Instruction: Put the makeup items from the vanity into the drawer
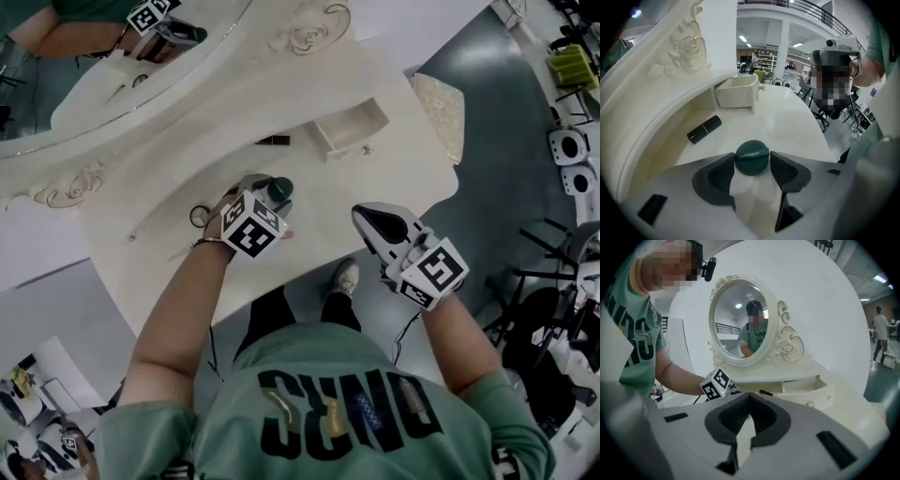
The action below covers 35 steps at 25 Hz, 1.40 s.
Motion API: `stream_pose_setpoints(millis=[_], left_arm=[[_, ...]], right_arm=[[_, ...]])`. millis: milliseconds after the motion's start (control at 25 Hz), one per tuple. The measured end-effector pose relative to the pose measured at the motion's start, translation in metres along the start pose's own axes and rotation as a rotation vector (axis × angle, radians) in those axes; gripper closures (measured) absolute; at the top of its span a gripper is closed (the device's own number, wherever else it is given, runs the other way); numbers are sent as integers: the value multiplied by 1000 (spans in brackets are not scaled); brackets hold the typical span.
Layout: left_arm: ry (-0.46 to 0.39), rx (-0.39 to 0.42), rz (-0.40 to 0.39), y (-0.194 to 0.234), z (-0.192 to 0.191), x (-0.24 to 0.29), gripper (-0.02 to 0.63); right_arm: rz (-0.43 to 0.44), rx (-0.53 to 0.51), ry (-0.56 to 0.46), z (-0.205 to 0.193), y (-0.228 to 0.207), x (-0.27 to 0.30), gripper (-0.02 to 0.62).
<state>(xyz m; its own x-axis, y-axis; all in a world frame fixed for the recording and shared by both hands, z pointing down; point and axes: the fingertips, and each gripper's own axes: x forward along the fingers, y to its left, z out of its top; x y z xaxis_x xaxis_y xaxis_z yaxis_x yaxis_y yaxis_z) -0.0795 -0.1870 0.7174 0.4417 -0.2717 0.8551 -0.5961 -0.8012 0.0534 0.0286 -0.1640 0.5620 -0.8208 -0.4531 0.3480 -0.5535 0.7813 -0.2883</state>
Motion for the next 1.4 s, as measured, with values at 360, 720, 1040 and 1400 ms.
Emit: stream_pose_setpoints(millis=[360,720,1040,1400], left_arm=[[-19,49,57,2,6,-7,576],[-190,-3,71,-9,48,-58,584],[-472,-39,59,-45,135,-181,584],[-761,-37,-29,-98,223,-286,584]], right_arm=[[-4,10,5,-3,2,-4,588],[-50,3,-42,25,3,-34,588],[-144,-22,-149,97,4,-109,588],[-243,-87,-264,177,16,-204,588]])
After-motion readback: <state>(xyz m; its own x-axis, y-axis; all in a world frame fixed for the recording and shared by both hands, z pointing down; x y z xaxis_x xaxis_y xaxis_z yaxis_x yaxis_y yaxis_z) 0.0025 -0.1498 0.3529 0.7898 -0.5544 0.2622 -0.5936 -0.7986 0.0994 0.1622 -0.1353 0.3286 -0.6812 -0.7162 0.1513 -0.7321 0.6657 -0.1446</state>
